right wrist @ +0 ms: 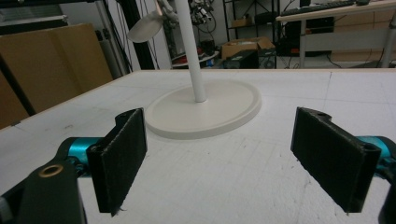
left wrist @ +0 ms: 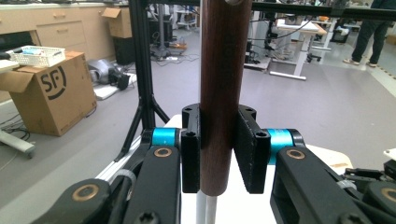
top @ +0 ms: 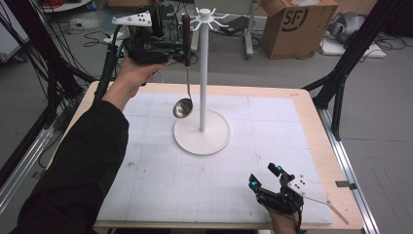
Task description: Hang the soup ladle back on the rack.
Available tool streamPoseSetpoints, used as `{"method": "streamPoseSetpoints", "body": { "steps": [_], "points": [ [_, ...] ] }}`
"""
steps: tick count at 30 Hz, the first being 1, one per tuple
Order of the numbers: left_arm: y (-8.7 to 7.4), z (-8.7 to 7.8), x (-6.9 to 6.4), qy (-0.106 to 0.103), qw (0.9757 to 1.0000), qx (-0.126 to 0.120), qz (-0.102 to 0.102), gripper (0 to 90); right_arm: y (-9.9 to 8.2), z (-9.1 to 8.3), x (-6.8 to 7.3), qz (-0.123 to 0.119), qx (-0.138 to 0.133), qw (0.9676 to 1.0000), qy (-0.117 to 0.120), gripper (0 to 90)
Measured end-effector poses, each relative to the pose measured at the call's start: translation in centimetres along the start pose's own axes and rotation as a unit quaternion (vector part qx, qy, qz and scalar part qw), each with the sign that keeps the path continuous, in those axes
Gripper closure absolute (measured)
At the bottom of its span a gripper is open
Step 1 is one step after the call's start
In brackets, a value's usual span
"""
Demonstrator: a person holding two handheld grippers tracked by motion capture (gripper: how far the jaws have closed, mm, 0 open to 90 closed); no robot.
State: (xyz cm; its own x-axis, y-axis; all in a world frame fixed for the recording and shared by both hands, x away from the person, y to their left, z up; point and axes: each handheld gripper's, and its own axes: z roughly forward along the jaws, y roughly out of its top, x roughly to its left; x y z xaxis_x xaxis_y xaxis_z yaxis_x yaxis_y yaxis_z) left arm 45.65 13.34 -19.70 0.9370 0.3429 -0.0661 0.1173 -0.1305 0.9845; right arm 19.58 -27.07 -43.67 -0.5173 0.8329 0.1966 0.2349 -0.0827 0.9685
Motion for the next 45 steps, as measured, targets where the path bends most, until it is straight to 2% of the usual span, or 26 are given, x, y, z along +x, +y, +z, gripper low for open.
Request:
{"method": "streamPoseSetpoints", "body": {
  "steps": [1,6,12,17,18,19,20,21,22,24,26,33,39,45],
  "points": [
    [0.0,0.1,-0.1,0.000,1.0000,-0.002,0.001,73.1,0.0,-0.1,0.1,0.006,0.004,1.0000,0.001,17.2],
    [-0.2,0.3,-0.3,-0.007,0.9999,-0.008,0.004,72.8,0.0,-0.1,0.1,0.002,0.003,1.0000,0.001,17.2],
    [0.0,0.4,-0.5,-0.008,0.9997,-0.024,0.007,67.9,0.0,-0.3,0.1,0.002,0.001,1.0000,-0.001,17.2],
    [-0.1,0.2,-0.5,-0.005,0.9997,-0.024,-0.004,55.6,-0.1,-0.3,0.1,0.002,-0.001,1.0000,-0.003,17.2],
    [-0.1,0.2,-0.5,-0.004,0.9997,-0.022,-0.005,55.6,-0.1,-0.3,0.1,0.002,-0.001,1.0000,-0.003,17.2],
    [-0.3,0.0,-0.6,0.005,0.9996,-0.025,-0.010,50.7,-0.1,-0.3,0.1,0.001,0.000,1.0000,-0.002,17.2],
    [-0.3,0.0,-0.6,0.005,0.9996,-0.025,-0.010,50.0,-0.1,-0.4,0.2,0.001,0.001,1.0000,-0.003,17.2],
    [-0.9,-0.6,-0.7,0.013,0.9986,-0.049,-0.011,48.8,-0.1,-0.3,0.2,0.001,0.001,1.0000,-0.002,17.3],
    [-1.2,-0.8,-0.6,0.014,0.9986,-0.048,-0.018,46.8,-0.1,-0.3,0.2,0.000,0.002,1.0000,-0.002,17.2],
    [-1.5,-1.1,-0.7,0.020,0.9984,-0.050,-0.018,43.6,-0.1,-0.3,0.2,-0.002,0.000,1.0000,-0.003,17.2],
    [-2.5,-1.9,-0.9,0.026,0.9976,-0.063,-0.016,43.6,-0.1,-0.2,0.2,0.000,0.002,1.0000,-0.002,17.2],
    [-5.9,-4.7,-2.2,0.046,0.9973,-0.054,-0.018,38.2,0.0,0.0,0.7,-0.005,0.003,1.0000,0.000,17.3],
    [-8.4,-6.8,-3.5,0.044,0.9978,-0.042,-0.028,35.0,-0.1,0.6,1.1,-0.007,0.009,0.9999,0.003,17.2],
    [-10.1,-7.8,-4.7,0.042,0.9978,-0.040,-0.033,30.8,-0.2,1.0,1.1,-0.009,0.011,0.9999,0.002,17.2]
  ]
}}
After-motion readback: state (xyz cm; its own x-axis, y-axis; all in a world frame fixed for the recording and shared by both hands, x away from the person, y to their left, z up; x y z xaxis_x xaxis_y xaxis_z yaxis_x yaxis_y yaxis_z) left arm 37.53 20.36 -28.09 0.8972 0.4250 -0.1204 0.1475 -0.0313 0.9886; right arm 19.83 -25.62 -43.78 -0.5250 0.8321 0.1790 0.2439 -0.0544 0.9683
